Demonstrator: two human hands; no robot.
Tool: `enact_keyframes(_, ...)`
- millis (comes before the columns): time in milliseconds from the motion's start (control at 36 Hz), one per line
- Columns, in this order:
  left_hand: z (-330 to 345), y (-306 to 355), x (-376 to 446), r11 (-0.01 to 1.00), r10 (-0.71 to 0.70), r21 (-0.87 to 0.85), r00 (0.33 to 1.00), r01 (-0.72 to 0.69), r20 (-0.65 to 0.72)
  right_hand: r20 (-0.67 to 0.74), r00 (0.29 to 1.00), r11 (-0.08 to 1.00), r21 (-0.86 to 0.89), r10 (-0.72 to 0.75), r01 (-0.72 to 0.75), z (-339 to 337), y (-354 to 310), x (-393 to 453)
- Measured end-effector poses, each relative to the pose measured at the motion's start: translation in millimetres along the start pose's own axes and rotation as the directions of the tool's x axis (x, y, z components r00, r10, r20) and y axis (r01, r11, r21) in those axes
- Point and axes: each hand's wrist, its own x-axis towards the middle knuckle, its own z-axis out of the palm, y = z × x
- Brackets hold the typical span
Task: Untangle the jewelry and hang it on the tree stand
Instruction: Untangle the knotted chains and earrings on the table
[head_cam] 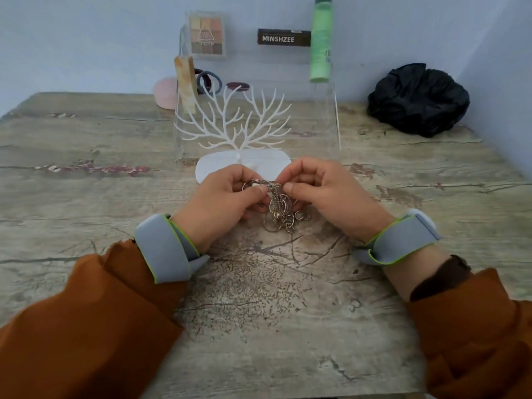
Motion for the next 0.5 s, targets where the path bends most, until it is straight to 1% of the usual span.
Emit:
enact_keyframes(111,-1.0,1.6,0.1,0.996,-0.014,-0.085,1.0,0.012,-0.013,0.06,0.998,1.0,0.0,0.018,-0.018,1.4,-0.7,-1.4)
enact_keyframes(222,-2.4,1.9,-0.4,0.994,0.006,-0.113,0.999,-0.011,-0.045,0.11,0.994,0.999,-0.049,0.022,-0.017,5.5,-2.2,-3.2)
enact_keyframes(278,-3.1,3.6,-0.8,0.991,0.001,-0.13,0.999,-0.007,-0.043,0.093,0.996,0.996,-0.088,0.014,-0.005,6.0,-1.6,-2.1)
enact_keyframes(361,-3.9,6.3,-1.2,0.985,-0.028,-0.17,0.999,0.022,-0.032,0.025,1.0,0.989,-0.149,-0.016,0.019,2.9,-0.9,-0.3)
enact_keyframes(445,-4.7,7.6,-1.1,0.976,-0.058,-0.213,0.998,0.052,-0.025,-0.029,0.998,0.99,-0.136,-0.049,0.045,-0.4,-1.9,-0.3)
enact_keyframes(500,-4.6,8.3,-1.2,0.977,-0.067,-0.204,0.997,0.059,-0.029,-0.069,0.996,0.992,-0.116,-0.062,0.054,-1.3,-2.3,-1.1)
